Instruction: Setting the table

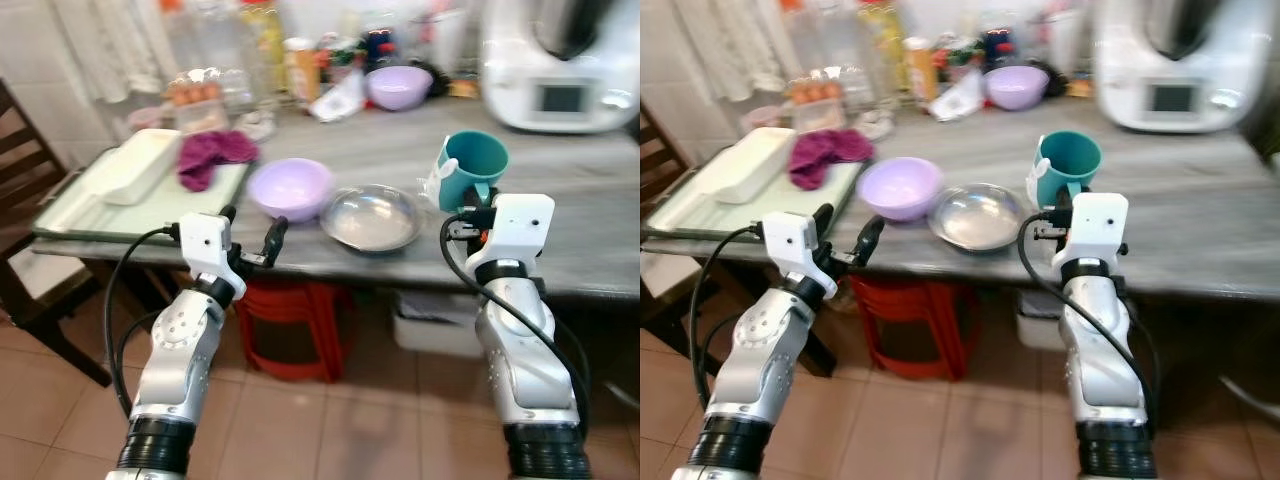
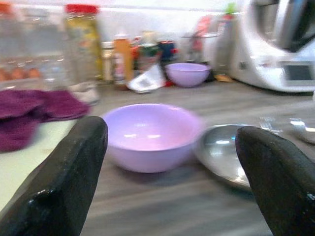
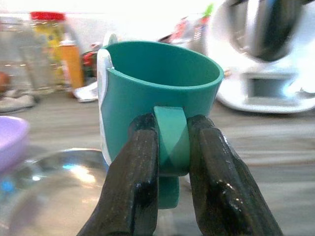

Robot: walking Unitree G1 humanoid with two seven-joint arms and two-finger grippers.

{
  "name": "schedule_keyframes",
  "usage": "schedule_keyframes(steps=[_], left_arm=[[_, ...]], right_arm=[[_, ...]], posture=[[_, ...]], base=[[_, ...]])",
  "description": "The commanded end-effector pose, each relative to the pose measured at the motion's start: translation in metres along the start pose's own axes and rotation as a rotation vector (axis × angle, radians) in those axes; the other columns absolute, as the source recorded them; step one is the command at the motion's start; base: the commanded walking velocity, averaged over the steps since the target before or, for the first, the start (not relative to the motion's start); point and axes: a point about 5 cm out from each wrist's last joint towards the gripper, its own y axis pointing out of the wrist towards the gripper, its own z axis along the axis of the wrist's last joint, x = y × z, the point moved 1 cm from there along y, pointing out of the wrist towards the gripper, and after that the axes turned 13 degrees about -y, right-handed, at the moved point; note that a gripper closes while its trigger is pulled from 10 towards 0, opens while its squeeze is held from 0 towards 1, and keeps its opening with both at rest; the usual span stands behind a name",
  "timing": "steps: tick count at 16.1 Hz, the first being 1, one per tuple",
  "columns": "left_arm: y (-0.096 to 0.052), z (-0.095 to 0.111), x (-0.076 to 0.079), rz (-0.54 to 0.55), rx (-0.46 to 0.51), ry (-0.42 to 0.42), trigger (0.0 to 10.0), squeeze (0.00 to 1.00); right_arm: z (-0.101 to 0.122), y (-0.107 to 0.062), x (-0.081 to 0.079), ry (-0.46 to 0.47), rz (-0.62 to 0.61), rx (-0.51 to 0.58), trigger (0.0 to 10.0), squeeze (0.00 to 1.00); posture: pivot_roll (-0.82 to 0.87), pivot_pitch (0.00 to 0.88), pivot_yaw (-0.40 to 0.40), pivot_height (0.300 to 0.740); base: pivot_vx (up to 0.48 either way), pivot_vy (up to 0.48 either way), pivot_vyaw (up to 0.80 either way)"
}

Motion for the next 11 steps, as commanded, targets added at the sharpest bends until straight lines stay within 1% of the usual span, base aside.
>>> schedule_keyframes(steps=[1, 5, 6, 8, 9, 11], left_arm=[[-0.001, 0.003, -0.001, 0.01, 0.002, -0.002, 10.0, 0.0], [-0.004, 0.002, 0.003, -0.005, -0.01, 0.009, 10.0, 0.0], [-0.005, 0.002, 0.003, -0.01, -0.013, 0.016, 10.0, 0.0], [-0.011, 0.008, 0.005, -0.06, -0.006, 0.032, 10.0, 0.0], [-0.018, 0.01, 0.008, -0.119, -0.019, 0.059, 10.0, 0.0], [-0.027, 0.012, 0.009, -0.167, -0.039, 0.072, 10.0, 0.0]], right_arm=[[0.01, 0.001, -0.001, -0.006, 0.006, 0.035, 10.0, 0.0], [0.014, 0.002, 0.0, -0.031, 0.003, 0.05, 10.0, 0.0], [0.014, 0.002, 0.001, -0.039, -0.002, 0.05, 10.0, 0.0], [0.015, 0.003, 0.004, -0.043, -0.008, 0.052, 10.0, 0.0], [0.016, 0.004, 0.007, -0.046, -0.013, 0.053, 10.0, 0.0], [0.018, 0.006, 0.011, -0.055, -0.02, 0.054, 10.0, 0.0]], posture=[[-0.19, 0.076, 0.1, 0.74], [-0.19, 0.083, 0.096, 0.74], [-0.19, 0.083, 0.096, 0.74], [-0.19, 0.088, 0.092, 0.74], [-0.19, 0.089, 0.089, 0.74], [-0.19, 0.093, 0.085, 0.74]], base=[[0.341, 0.0, 0.0], [0.307, 0.0, 0.0], [0.0, 0.0, 0.0], [0.0, 0.0, 0.0], [0.0, 0.0, 0.0], [0.0, 0.0, 0.0]])
